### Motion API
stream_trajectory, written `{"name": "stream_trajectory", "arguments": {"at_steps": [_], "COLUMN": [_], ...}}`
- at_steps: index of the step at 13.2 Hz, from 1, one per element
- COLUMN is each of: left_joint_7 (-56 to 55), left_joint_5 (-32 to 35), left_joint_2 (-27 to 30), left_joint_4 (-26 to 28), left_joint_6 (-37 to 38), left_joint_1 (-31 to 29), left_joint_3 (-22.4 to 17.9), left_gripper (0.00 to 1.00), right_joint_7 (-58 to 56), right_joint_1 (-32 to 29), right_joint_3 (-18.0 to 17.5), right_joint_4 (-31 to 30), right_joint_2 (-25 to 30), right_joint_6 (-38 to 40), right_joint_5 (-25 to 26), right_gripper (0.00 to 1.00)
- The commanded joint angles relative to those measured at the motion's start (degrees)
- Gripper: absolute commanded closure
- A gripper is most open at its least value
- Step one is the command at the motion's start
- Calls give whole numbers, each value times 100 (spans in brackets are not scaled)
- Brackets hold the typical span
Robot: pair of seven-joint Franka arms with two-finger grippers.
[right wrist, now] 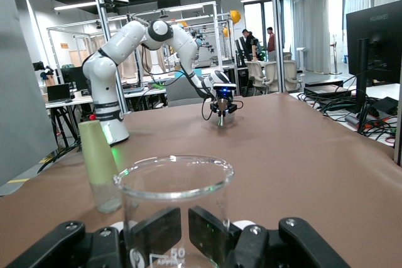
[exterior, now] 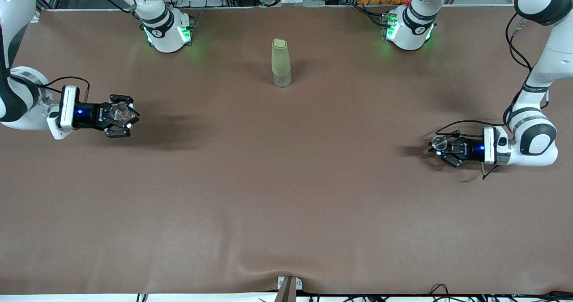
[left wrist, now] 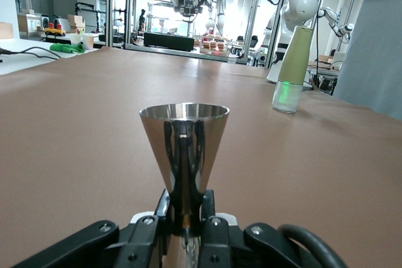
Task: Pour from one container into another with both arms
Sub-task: 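Lower the jigger with the left gripper while the right gripper lowers the beaker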
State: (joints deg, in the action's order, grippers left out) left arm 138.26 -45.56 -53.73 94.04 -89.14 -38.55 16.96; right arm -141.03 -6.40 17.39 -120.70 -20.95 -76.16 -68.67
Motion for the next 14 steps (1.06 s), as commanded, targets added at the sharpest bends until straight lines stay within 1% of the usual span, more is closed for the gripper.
{"name": "stream_trajectory", "arguments": {"at_steps": [1, 5, 7, 9, 13, 14], "left_joint_7": [-1, 43, 43, 87, 280, 280], "left_joint_5": [65, -14, -14, -31, -172, -172], "left_joint_2": [-164, -287, -340, -392, -481, -472], "left_joint_4": [-324, -333, -333, -342, -342, -351], "left_joint_6": [142, 283, 327, 327, 327, 327], "left_joint_1": [-4, -21, -30, -57, -57, -57], "left_joint_3": [0, 0, 0, 0, 0, 0], "left_gripper": [100, 100, 100, 100, 100, 100], "right_joint_7": [-731, -1338, -1715, -2102, -2613, -2622], "right_joint_1": [-63, 33, 164, 218, 358, 393], "right_joint_3": [-60, -104, -174, -367, -420, -420], "right_joint_4": [248, 599, 697, 775, 1223, 1268], "right_joint_2": [-716, -1559, -1990, -2377, -3072, -3099], "right_joint_6": [154, 92, 75, -74, -207, -224], "right_joint_5": [65, -84, -373, -637, -910, -920], "right_gripper": [100, 100, 100, 100, 100, 100]}}
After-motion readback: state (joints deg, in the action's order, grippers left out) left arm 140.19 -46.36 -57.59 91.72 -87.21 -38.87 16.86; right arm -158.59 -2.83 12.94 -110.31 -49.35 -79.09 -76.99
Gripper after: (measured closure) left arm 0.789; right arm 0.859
